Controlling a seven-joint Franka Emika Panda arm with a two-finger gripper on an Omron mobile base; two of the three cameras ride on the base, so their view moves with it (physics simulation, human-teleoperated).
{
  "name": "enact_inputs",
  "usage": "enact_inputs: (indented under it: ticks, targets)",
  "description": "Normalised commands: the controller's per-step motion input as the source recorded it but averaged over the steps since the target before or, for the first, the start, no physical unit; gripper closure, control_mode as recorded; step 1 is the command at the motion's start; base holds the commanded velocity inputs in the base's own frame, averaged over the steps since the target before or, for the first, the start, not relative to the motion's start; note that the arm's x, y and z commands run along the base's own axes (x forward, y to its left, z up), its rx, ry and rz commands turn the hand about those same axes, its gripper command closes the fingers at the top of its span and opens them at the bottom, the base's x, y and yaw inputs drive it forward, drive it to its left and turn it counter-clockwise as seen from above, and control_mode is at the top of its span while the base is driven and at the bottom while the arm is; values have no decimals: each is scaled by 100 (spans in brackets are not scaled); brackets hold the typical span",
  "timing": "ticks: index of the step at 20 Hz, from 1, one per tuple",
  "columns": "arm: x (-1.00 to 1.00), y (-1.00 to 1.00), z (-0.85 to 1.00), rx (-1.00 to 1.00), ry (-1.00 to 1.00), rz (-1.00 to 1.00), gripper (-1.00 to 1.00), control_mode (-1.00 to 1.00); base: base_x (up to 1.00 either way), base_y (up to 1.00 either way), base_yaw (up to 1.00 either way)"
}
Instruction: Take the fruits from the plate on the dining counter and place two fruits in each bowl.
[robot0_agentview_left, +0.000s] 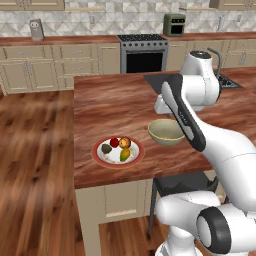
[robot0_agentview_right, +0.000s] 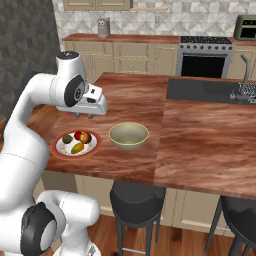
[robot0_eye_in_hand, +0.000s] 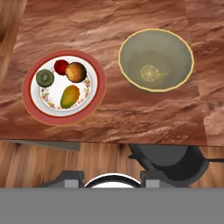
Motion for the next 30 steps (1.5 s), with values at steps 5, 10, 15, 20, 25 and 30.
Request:
enact_inputs:
  ticks: [5, 10, 15, 20, 25, 30]
  targets:
    - [-1, 11, -26, 0, 0, 0, -100, -100, 0, 0, 0]
    - [34, 65, -77, 0, 0, -6, -100, -100, 0, 0, 0]
    - [32, 67, -85, 0, 5, -11, -100, -100, 0, 0, 0]
    - [24, 46, -67, 0, 1, -8, -100, -100, 0, 0, 0]
    - [25, 27, -63, 0, 7, 0, -100, -100, 0, 0, 0]
    - [23, 13, -27, 0, 7, 0, -100, -100, 0, 0, 0]
